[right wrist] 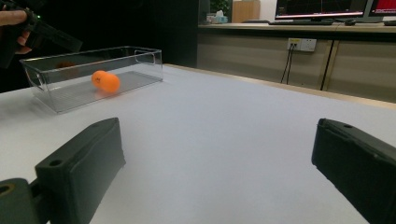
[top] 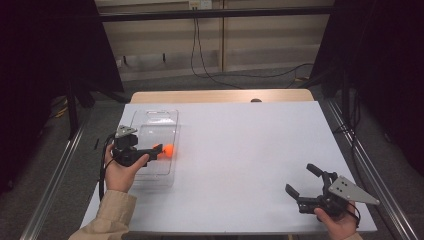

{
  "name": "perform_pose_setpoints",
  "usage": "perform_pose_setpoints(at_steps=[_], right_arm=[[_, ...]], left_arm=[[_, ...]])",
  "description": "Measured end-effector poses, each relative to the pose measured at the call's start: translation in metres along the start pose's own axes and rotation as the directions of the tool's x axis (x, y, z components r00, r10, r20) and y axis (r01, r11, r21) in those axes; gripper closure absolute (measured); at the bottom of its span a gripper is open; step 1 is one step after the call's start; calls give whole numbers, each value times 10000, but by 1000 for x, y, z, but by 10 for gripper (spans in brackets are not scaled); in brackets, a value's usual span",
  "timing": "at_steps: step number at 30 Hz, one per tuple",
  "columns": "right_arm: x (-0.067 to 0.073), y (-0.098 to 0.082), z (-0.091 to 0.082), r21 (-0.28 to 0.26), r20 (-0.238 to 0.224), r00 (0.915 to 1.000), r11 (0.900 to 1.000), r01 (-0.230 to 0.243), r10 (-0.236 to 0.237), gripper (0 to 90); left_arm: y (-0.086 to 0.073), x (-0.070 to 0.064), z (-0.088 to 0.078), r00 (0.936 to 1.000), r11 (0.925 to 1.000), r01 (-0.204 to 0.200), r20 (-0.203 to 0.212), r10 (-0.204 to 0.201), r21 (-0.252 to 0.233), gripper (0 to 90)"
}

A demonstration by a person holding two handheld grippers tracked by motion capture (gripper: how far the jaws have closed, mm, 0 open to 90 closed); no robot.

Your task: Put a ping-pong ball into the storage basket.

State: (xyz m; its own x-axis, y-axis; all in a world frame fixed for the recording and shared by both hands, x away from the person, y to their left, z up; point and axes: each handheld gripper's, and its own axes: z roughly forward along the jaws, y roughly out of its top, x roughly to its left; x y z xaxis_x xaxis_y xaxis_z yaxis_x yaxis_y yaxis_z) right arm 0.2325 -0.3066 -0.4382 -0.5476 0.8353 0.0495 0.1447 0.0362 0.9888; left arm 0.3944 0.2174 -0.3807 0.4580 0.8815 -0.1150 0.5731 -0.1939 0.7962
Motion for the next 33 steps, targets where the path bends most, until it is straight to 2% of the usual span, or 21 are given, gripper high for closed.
perform_pose_setpoints(at_steps=[14, 33], right_arm=[[0, 0, 0, -10, -11, 10000, 10000, 8, -8, 16], [0, 0, 0, 1, -6, 10000, 10000, -17, 17, 17]], left_arm=[[-13, 2, -11, 9991, 9966, 1, 417, 34, -825, 31], [-28, 5, -20, 9986, 9907, 204, 510, -136, -1346, 31]])
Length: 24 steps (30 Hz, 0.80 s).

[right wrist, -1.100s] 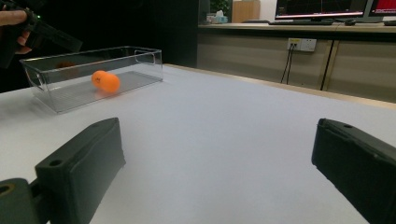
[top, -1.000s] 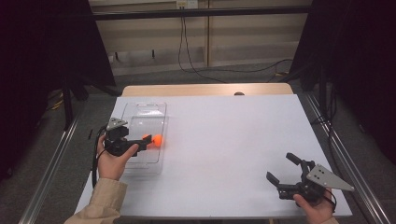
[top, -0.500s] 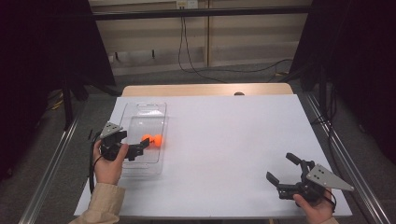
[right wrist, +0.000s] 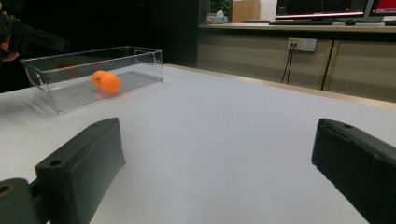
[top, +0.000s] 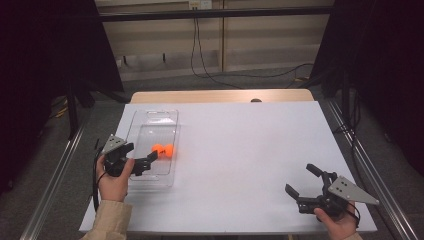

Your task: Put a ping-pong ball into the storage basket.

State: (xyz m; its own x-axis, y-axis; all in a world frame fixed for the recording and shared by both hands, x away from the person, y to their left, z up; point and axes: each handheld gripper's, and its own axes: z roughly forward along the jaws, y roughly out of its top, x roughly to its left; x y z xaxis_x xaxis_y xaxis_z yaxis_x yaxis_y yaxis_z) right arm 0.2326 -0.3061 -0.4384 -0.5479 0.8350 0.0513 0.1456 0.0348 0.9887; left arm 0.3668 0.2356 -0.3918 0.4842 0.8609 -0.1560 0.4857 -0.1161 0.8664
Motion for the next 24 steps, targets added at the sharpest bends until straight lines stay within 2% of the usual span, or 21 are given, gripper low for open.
perform_pose_setpoints(at_steps=[21, 24], right_arm=[[0, 0, 0, 9, -7, 10000, 10000, -2, 2, 16], [0, 0, 0, 7, -3, 10000, 10000, 6, -6, 17]], left_arm=[[-16, 0, -7, 9999, 9993, 18, 123, -13, -365, 32], [-19, -1, -9, 9997, 9990, -128, 194, 136, -428, 31]])
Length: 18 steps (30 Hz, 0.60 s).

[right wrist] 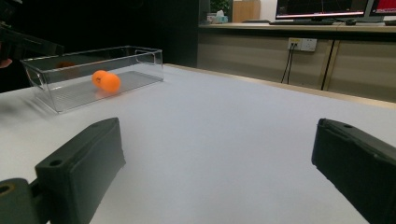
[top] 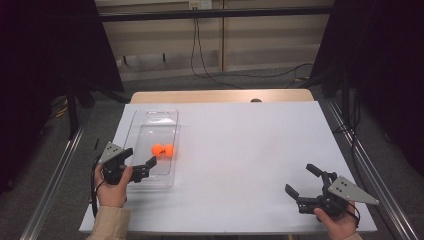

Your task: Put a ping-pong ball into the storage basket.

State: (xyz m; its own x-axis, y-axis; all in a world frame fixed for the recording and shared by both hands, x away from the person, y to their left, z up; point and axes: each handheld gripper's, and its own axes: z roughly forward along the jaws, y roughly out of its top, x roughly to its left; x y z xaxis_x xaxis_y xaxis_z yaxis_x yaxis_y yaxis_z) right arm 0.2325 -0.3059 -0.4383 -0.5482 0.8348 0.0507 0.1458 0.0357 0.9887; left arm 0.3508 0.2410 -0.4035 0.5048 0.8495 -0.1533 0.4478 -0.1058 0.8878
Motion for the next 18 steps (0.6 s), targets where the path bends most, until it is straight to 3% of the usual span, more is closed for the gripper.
perform_pose_setpoints(at_steps=[5, 10, 18], right_arm=[[0, 0, 0, 7, 5, 10000, 10000, -18, 18, 16], [0, 0, 0, -1, -22, 10000, 10000, 13, -13, 16], [0, 0, 1, 3, -19, 10000, 10000, -15, 15, 17]], left_arm=[[-1, -2, -3, 9999, 9998, -82, 102, 84, -193, 32], [-1, -4, -7, 9994, 9971, -233, 219, 250, -730, 31], [-5, -8, -11, 9983, 9942, -377, 393, 419, -1009, 28]])
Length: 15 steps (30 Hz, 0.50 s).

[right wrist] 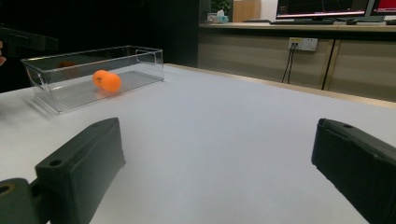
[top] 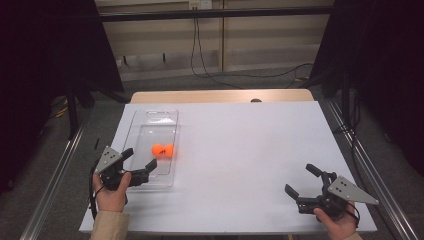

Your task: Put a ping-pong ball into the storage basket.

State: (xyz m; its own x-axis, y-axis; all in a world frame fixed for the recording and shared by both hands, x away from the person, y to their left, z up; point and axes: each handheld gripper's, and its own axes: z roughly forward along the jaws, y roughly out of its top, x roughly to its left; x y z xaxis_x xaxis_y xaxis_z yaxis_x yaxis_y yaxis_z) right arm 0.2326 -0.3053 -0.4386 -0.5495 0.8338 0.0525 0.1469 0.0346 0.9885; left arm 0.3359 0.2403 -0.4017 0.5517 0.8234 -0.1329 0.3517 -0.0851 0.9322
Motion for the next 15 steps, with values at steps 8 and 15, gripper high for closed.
perform_pose_setpoints(at_steps=[8, 15], right_arm=[[0, 0, 0, 2, 12, 10000, 10000, -11, 11, 17], [0, 0, 0, -17, 4, 10000, 10000, -14, 14, 17]], left_arm=[[-3, -2, -3, 9999, 9996, -125, 6, 125, -261, 27], [-5, -4, -5, 9998, 9985, -199, 24, 200, -505, 25]])
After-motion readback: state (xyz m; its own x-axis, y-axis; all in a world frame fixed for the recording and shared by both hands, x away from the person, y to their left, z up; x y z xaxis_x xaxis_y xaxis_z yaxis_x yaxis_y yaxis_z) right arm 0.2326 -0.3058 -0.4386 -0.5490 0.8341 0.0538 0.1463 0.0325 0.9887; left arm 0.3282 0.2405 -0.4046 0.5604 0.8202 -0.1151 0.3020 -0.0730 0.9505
